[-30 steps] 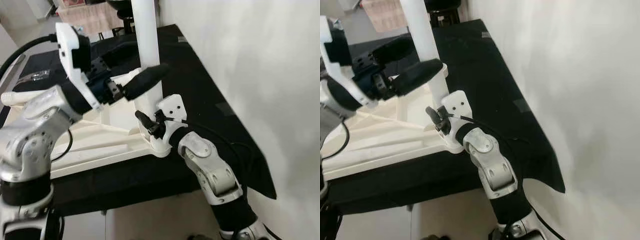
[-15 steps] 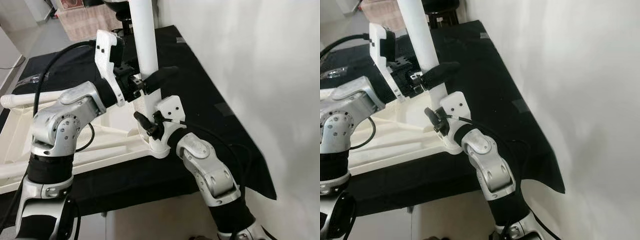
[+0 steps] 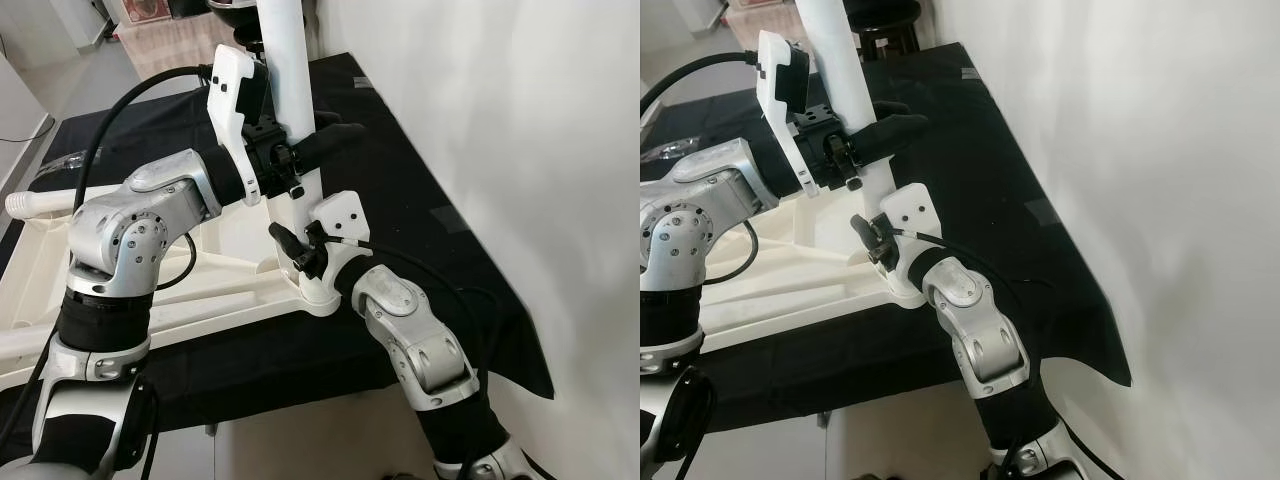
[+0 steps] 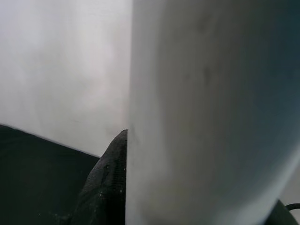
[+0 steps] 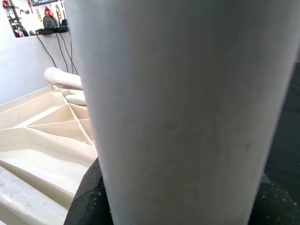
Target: Building children table
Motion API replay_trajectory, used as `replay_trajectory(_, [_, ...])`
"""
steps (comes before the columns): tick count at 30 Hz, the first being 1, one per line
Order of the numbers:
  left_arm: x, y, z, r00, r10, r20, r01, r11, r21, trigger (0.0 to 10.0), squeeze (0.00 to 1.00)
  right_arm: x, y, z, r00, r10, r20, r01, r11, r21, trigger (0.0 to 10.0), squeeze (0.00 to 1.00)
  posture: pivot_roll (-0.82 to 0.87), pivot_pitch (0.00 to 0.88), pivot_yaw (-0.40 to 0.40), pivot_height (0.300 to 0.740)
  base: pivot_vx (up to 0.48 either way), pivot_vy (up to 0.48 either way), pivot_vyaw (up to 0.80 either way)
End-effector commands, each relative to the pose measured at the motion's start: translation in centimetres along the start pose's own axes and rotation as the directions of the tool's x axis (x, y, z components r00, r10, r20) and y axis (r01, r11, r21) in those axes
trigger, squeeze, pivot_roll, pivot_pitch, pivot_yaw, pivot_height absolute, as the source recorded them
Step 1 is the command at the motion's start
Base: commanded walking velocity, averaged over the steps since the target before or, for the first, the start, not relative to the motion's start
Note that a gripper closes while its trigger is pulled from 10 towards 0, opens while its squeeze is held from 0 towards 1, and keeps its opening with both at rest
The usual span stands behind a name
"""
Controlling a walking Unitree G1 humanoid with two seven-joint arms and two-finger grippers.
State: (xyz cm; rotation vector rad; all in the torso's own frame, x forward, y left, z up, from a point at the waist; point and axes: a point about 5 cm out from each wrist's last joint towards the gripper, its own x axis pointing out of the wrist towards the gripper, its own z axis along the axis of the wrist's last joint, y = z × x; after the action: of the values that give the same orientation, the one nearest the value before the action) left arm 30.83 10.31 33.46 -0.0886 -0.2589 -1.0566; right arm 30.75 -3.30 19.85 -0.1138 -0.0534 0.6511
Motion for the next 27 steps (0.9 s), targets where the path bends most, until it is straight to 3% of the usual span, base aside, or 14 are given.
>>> replay_trajectory(1, [-0.1, 0.0, -0.1, 1.0, -0.017, -0.013, 0.017, 1.0, -0.017, 0.0, 0.0, 0.1, 0.8, -3.4, 0.988, 0.045, -0.149, -0.033, 0.996, 0.08, 10.0, 0.0, -0.04, 0.14, 0.109, 0.74, 0.0, 0.0, 0.0])
replay_trajectory(5, [-0.1, 0.0, -0.2, 1.0, -0.02, -0.012, 0.02, 1.0, -0.014, 0.0, 0.0, 0.2, 0.4, -3.1, 0.989, 0.051, -0.138, -0.043, 0.997, 0.063, 10.0, 0.0, -0.04, 0.14, 0.108, 0.74, 0.0, 0.0, 0.0])
replay_trajectory(6, [-0.1, -0.1, -0.2, 1.0, -0.024, -0.01, 0.024, 1.0, -0.013, 0.0, 0.0, 0.3, 0.1, -2.6, 0.992, 0.063, -0.111, -0.057, 0.997, 0.061, 10.0, 1.0, -0.04, 0.139, 0.109, 0.74, 0.0, 0.0, 0.0])
replay_trajectory(10, [0.0, -0.1, -0.2, 1.0, -0.029, -0.008, 0.029, 0.999, -0.013, 0.0, 0.0, 0.4, -0.5, -1.8, 0.995, 0.083, -0.058, -0.08, 0.996, 0.049, 10.0, 1.0, -0.04, 0.139, 0.111, 0.74, 0.0, 0.0, 0.0])
replay_trajectory(16, [0.1, -0.2, -0.1, 0.999, -0.036, -0.002, 0.036, 0.999, -0.006, 0.0, 0.0, 0.7, -2.3, 1.2, 0.953, 0.296, 0.068, -0.294, 0.955, -0.033, 10.0, 1.0, -0.05, 0.137, 0.108, 0.74, 0.0, 0.0, 0.0])
replay_trajectory(17, [0.1, -0.2, -0.1, 0.999, -0.039, 0.001, 0.039, 0.999, -0.004, 0.0, 0.0, 0.5, -2.6, 2.0, 0.915, 0.396, 0.074, -0.39, 0.917, -0.083, 10.0, 1.0, -0.05, 0.138, 0.108, 0.74, 0.0, 0.0, 0.0])
replay_trajectory(18, [0.1, -0.2, -0.1, 0.999, -0.039, 0.001, 0.039, 0.999, -0.004, 0.0, 0.0, 0.5, -2.6, 2.0, 0.915, 0.396, 0.074, -0.39, 0.917, -0.083, 10.0, 1.0, -0.05, 0.138, 0.108, 0.74, 0.0, 0.0, 0.0])
replay_trajectory(19, [0.2, -0.3, -0.1, 0.999, -0.044, 0.004, 0.044, 0.999, -0.001, 0.0, 0.0, 0.0, -2.9, 3.0, 0.83, 0.555, 0.058, -0.541, 0.826, -0.154, 10.0, 1.0, -0.05, 0.136, 0.112, 0.74, 0.0, 0.0, 0.0])
replay_trajectory(20, [0.2, -0.3, -0.1, 0.999, -0.044, 0.004, 0.044, 0.999, -0.001, 0.0, 0.0, 0.0, -2.9, 3.0, 0.83, 0.555, 0.058, -0.541, 0.826, -0.154, 10.0, 1.0, -0.05, 0.136, 0.112, 0.74, 0.0, 0.0, 0.0])
replay_trajectory(21, [0.2, -0.4, -0.1, 0.999, -0.048, 0.005, 0.048, 0.999, 0.001, 0.0, 0.0, -0.1, -3.1, 3.3, 0.784, 0.619, 0.048, -0.605, 0.778, -0.168, 10.0, 0.15, -0.05, 0.136, 0.111, 0.74, 0.0, 0.0, 0.0])
replay_trajectory(22, [0.2, -0.4, -0.1, 0.999, -0.048, 0.005, 0.048, 0.999, 0.001, 0.0, 0.0, -0.1, -3.1, 3.3, 0.784, 0.619, 0.048, -0.605, 0.778, -0.168, 10.0, 0.15, -0.05, 0.136, 0.111, 0.74, 0.0, 0.0, 0.0])
replay_trajectory(23, [0.3, -0.4, -0.1, 0.999, -0.051, 0.007, 0.051, 0.999, 0.003, 0.0, 0.0, -0.2, -3.3, 3.6, 0.746, 0.664, 0.043, -0.65, 0.741, -0.17, 10.0, 0.0, -0.05, 0.135, 0.111, 0.74, 0.0, 0.0, 0.0])
replay_trajectory(25, [0.3, -0.4, -0.1, 0.999, -0.051, 0.007, 0.051, 0.999, 0.003, 0.0, 0.0, -0.2, -3.3, 3.6, 0.746, 0.664, 0.043, -0.65, 0.741, -0.17, 10.0, 0.0, -0.05, 0.135, 0.111, 0.74, 0.0, 0.0, 0.0])
replay_trajectory(27, [0.4, -0.5, 0.0, 0.998, -0.058, 0.012, 0.058, 0.998, 0.007, 0.0, 0.0, 0.3, -3.7, 3.8, 0.677, 0.735, 0.035, -0.721, 0.672, -0.167, 10.0, 0.0, -0.05, 0.135, 0.112, 0.74, 0.0, 0.0, 0.0])
